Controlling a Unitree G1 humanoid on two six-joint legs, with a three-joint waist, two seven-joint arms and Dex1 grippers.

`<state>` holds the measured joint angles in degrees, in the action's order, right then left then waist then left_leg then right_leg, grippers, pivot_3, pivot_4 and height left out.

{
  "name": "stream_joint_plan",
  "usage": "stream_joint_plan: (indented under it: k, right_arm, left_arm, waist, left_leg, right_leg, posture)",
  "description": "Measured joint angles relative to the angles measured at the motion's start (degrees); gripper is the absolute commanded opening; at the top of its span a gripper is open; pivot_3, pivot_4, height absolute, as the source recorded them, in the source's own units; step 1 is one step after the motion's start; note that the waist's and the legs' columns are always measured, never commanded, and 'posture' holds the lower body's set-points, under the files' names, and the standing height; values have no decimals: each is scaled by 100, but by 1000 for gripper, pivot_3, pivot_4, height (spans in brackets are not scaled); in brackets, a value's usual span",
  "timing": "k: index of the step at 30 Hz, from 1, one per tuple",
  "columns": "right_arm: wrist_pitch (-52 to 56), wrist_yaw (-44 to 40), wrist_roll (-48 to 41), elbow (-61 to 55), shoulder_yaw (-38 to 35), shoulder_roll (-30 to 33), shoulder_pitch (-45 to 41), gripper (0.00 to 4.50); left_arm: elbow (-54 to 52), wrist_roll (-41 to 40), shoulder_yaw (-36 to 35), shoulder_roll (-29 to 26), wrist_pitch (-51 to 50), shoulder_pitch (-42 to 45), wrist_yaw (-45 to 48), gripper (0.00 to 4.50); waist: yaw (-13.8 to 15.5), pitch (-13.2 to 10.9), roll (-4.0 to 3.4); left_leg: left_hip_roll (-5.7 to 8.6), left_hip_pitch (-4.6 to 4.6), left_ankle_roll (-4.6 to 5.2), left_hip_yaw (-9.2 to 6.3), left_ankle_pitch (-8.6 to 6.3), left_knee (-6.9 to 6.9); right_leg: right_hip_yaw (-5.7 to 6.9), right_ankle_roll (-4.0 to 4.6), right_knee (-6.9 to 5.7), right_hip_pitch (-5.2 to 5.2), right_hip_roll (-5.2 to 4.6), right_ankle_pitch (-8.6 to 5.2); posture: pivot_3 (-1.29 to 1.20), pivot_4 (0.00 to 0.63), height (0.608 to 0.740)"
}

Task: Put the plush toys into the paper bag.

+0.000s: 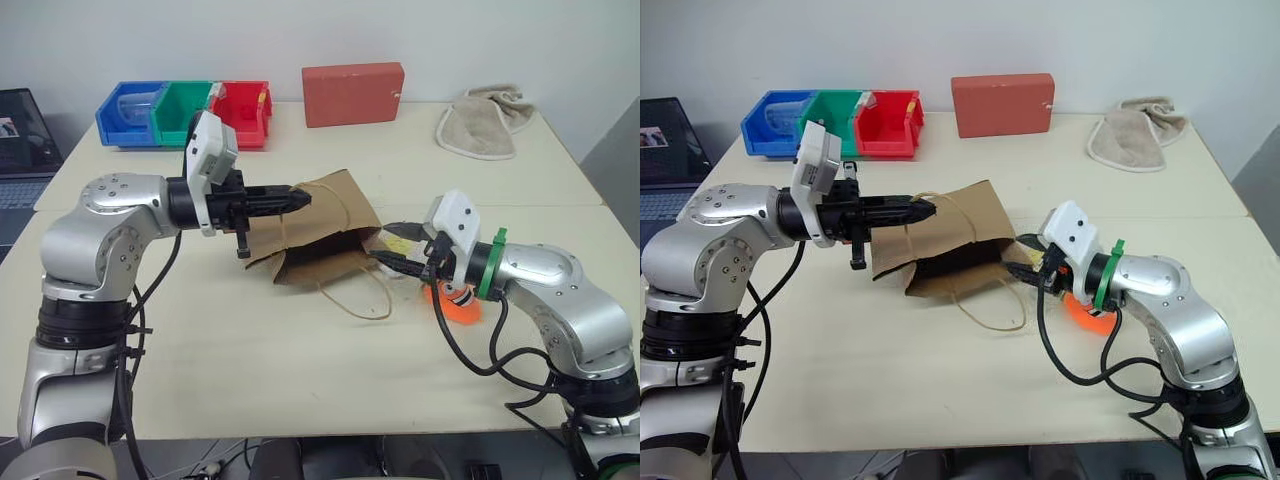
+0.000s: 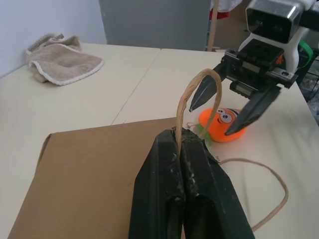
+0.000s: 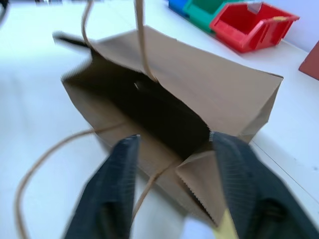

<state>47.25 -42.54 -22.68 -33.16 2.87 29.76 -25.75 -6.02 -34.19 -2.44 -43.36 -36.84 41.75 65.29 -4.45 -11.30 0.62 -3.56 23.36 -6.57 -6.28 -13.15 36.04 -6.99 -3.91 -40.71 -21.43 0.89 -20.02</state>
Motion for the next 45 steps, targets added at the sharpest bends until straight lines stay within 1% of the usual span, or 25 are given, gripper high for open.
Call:
stream_joint_plan:
  k: [2,3,4,6,8,12,16,19,22,24,29,30,33,37,39,41,42,45]
  right_arm:
    - [-51,-47,-61,-92,64,191,139,4203]
    - [-83,-69,-56,-97,73,306,208,4469]
    - [-187,-75,48,-90,119,412,252,4469]
    - [-694,-69,639,16,468,994,450,4469]
    - [-1079,-53,1156,297,734,1317,595,4469]
    - [-1619,40,1774,816,1159,1320,624,4469]
    - [-2039,160,2284,1400,1427,1218,575,4469]
    - [-2403,341,2707,1860,1588,975,238,3898]
    - [-2794,488,3098,2205,1685,886,103,2830]
    - [-2923,542,3242,2323,1684,807,99,2043]
    - [-3055,646,3335,2423,1617,671,103,159]
    - [-3070,656,3338,2433,1586,654,106,39]
    - [-3067,619,3277,2427,1369,698,114,39]
    - [-2922,179,2952,2087,791,1239,239,39]
    - [-2612,-395,2336,1525,342,1644,416,39]
    - [-2208,-1104,1421,799,-199,2089,566,39]
    - [-2007,-1381,939,413,-445,2205,576,39]
    - [-1495,-1616,136,-181,-610,2243,576,39]
  left_arm:
    - [-31,0,2,11,-7,-1,-33,0]
    - [-31,1,2,10,-10,-7,-55,0]
    - [-31,3,2,10,-13,-14,-68,0]
    - [-33,9,3,-5,-16,-44,-78,0]
    - [-27,49,-1,-52,-16,-122,-95,0]
    - [2,91,-93,-70,-21,-145,-242,0]
    - [-59,1,-261,-78,-111,-159,-347,0]
    - [-176,-29,-241,-64,-151,-222,-381,0]
    - [-263,-76,-240,-56,-158,-253,-402,0]
    - [-264,-89,-242,-57,-165,-286,-438,0]
    - [-263,-121,-242,-54,-172,-282,-469,0]
    - [-260,-134,-243,-36,-174,-275,-474,0]
    - [-239,-174,-241,7,-178,-259,-491,0]
    - [-225,-197,-229,100,-181,-220,-504,0]
    - [-215,-199,-199,178,-181,-166,-491,0]
    - [-206,-221,-174,266,-194,-122,-480,0]
    - [-201,-239,-162,313,-210,-105,-472,0]
    - [-201,-298,-96,402,-270,-43,-455,0]
  waist:
    - [6,0,0]
    - [12,0,1]
    - [16,0,1]
    - [40,0,1]
    - [57,-1,2]
    - [55,-3,5]
    - [87,-3,6]
    - [76,-3,6]
    - [99,-3,6]
    - [110,-3,7]
    - [116,-3,7]
    - [116,-3,6]
    - [116,-3,6]
    - [144,-4,7]
    - [160,-7,2]
    - [172,-7,1]
    - [170,-6,3]
    - [130,-6,3]
  left_leg:
    - [2,2,0,0,0,1]
    - [3,2,0,1,0,3]
    - [3,2,0,1,0,3]
    - [4,2,0,1,0,3]
    - [4,2,0,4,0,2]
    - [2,2,0,5,0,2]
    - [3,3,0,5,0,3]
    - [2,2,-1,5,1,5]
    - [2,2,-1,2,0,4]
    - [2,2,-1,2,0,4]
    - [2,1,-1,2,1,5]
    - [2,1,-1,2,1,6]
    - [4,2,-1,2,1,6]
    - [6,3,-1,0,0,4]
    - [7,5,0,-1,0,3]
    - [4,6,1,-3,-1,2]
    - [2,4,1,-7,-1,2]
    - [2,0,1,-4,0,6]
  right_leg:
    - [0,0,4,1,-2,0]
    - [0,0,7,2,-3,0]
    - [0,0,7,2,-3,0]
    - [0,0,10,2,-4,0]
    - [-2,-1,12,1,-3,0]
    - [-4,0,11,-1,-2,0]
    - [-3,0,12,-1,-3,0]
    - [-4,0,8,0,-3,0]
    - [0,0,8,1,-3,0]
    - [0,0,9,1,-3,0]
    - [0,1,5,2,-3,1]
    - [0,1,4,2,-3,1]
    - [0,1,4,2,-4,1]
    - [2,1,6,1,-5,1]
    - [3,1,8,2,-6,1]
    - [6,1,13,4,-5,1]
    - [9,1,15,10,-4,1]
    - [5,1,15,15,-4,1]
  posture:
    - [0,150,740]
    - [0,150,740]
    - [0,150,740]
    - [0,150,740]
    - [0,150,740]
    - [0,150,740]
    - [0,150,740]
    - [0,150,740]
    - [0,150,740]
    - [0,150,740]
    - [0,150,740]
    - [0,150,740]
    - [0,150,740]
    - [0,150,740]
    - [0,150,740]
    - [0,150,740]
    - [0,150,740]
    - [0,150,740]
